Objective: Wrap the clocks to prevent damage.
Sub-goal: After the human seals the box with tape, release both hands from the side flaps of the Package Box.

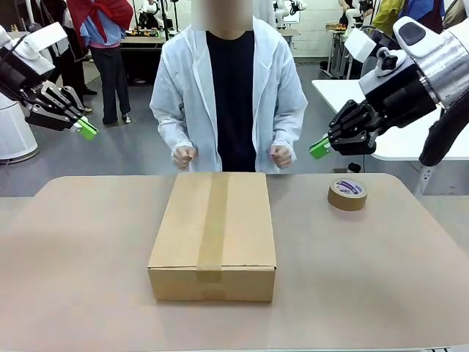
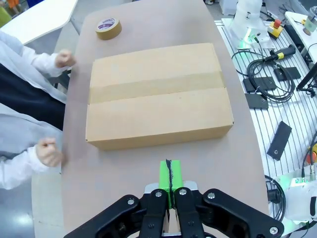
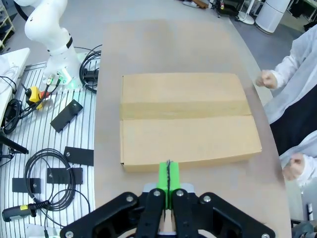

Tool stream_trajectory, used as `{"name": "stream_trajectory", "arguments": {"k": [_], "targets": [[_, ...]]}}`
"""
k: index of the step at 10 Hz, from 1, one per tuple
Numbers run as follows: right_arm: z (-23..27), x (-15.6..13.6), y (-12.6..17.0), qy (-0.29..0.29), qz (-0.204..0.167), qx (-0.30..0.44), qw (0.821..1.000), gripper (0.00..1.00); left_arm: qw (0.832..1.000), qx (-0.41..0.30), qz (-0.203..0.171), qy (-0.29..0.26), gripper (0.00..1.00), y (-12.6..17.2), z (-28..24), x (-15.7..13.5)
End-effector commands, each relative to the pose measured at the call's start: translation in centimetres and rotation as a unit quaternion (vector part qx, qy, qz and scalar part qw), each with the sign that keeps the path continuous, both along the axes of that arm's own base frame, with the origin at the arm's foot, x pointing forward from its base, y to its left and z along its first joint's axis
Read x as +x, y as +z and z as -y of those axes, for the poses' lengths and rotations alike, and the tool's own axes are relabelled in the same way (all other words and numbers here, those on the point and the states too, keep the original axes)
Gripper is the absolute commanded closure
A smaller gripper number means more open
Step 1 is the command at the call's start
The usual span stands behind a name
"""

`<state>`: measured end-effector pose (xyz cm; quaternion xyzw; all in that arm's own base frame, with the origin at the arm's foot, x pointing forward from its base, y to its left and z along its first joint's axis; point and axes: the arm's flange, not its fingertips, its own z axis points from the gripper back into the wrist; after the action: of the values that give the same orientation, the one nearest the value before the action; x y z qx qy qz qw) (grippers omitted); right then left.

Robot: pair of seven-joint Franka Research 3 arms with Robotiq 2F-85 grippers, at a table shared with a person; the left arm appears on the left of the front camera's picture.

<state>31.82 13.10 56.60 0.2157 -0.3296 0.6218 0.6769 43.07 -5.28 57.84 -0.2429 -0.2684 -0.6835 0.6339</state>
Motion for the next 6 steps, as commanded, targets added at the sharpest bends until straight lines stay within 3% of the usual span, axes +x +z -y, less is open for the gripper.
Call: {"name": "stream_trajectory", "arguments": {"k": [1,6], "targets": [[0.04,0.32,0.18,-0.003,0.001,-0.007,1.000,0.99,1.000,0.002,0.003,-0.001,1.00,0.02,0.03,0.08],[0.04,0.32,0.18,-0.003,0.001,-0.007,1.000,0.99,1.000,0.002,0.003,-0.001,1.00,0.02,0.03,0.08]]}}
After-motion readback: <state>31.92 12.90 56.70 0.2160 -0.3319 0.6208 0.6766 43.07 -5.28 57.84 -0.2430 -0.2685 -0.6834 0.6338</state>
